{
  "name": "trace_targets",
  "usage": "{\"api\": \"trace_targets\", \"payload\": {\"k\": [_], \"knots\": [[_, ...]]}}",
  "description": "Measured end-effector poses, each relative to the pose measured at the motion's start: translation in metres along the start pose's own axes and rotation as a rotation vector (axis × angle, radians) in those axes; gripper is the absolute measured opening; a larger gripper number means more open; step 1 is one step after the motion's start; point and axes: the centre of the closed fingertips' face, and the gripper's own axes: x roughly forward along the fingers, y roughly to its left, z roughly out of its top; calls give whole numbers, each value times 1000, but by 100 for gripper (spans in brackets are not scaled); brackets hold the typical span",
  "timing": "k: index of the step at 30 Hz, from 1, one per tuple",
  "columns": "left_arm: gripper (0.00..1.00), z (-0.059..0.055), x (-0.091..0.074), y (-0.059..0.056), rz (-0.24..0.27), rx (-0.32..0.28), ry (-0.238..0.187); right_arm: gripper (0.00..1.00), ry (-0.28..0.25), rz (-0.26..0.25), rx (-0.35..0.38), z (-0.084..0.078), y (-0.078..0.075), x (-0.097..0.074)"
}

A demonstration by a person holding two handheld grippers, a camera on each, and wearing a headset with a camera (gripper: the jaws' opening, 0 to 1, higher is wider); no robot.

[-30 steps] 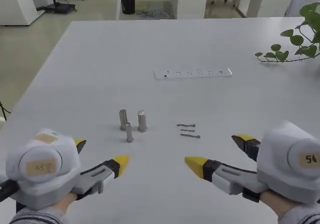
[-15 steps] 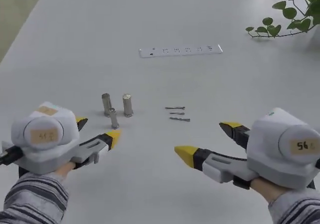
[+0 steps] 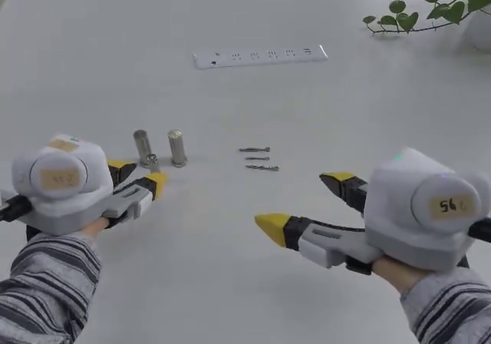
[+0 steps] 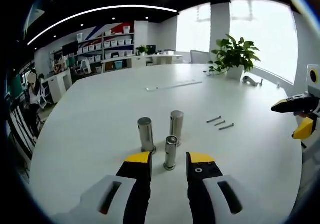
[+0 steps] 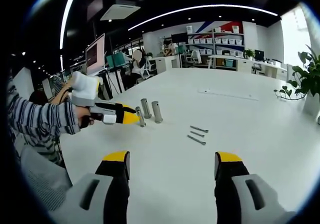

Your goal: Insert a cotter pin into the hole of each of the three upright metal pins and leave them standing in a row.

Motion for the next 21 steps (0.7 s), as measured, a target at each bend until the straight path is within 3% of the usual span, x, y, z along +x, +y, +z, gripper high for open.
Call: {"api": "trace_targets", "payload": {"k": [14, 21], "knots": [[6, -8, 16, -3, -38, 2, 18, 65, 21, 34, -34, -1, 9, 8], [5, -7, 18, -1, -34, 14, 15, 64, 31, 33, -44, -1, 8, 8]]}}
